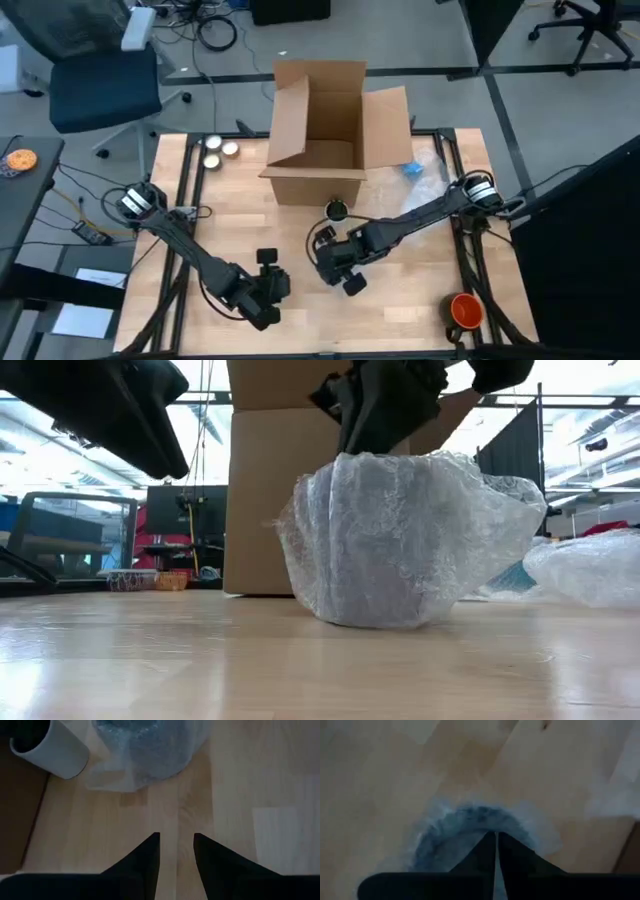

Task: Wrap mug
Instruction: Wrap the blue cup with the transparent bubble wrap

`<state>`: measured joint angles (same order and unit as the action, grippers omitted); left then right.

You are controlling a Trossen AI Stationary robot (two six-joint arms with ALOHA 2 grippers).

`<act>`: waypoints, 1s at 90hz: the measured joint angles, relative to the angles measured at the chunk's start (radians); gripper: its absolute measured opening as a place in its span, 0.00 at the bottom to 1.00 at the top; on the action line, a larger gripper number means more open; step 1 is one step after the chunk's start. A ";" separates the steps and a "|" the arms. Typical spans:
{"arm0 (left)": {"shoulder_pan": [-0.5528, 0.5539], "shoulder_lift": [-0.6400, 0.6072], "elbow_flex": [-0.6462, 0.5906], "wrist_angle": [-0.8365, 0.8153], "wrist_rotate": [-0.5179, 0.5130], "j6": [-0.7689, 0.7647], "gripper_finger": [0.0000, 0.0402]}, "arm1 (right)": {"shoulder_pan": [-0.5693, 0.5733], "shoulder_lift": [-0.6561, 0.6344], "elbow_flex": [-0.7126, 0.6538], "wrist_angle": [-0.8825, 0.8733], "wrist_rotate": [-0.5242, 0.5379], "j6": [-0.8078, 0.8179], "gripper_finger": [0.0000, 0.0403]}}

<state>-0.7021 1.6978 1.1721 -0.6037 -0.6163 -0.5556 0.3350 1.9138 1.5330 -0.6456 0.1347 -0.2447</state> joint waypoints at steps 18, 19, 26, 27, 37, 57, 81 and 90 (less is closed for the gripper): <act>0.000 0.025 0.000 0.059 -0.022 0.027 0.26 | -0.010 0.024 -0.094 0.131 0.031 0.016 0.00; 0.000 0.028 0.000 0.061 -0.022 0.030 0.26 | -0.010 0.025 -0.099 0.138 0.030 0.017 0.00; 0.001 0.049 0.000 0.067 -0.022 0.034 0.26 | -0.014 0.030 -0.122 0.156 0.024 0.033 0.00; 0.001 0.052 0.000 0.068 -0.022 0.035 0.26 | -0.014 0.030 -0.124 0.157 0.023 0.037 0.00; 0.002 0.088 0.000 0.070 -0.025 0.037 0.26 | -0.015 0.025 -0.128 0.151 0.020 0.103 0.00; 0.018 0.159 0.000 0.119 -0.030 0.033 0.26 | -0.008 -0.003 -0.044 0.100 0.019 0.300 0.00; 0.047 0.240 0.000 0.204 -0.040 0.053 0.26 | -0.008 -0.005 -0.005 0.082 0.058 0.506 0.00; 0.057 0.242 0.000 0.210 -0.046 0.053 0.26 | -0.008 -0.003 -0.023 0.082 0.104 0.544 0.00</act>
<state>-0.6450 1.9399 1.1721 -0.3934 -0.6627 -0.5022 0.3275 1.9107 1.5101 -0.5639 0.2383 0.2991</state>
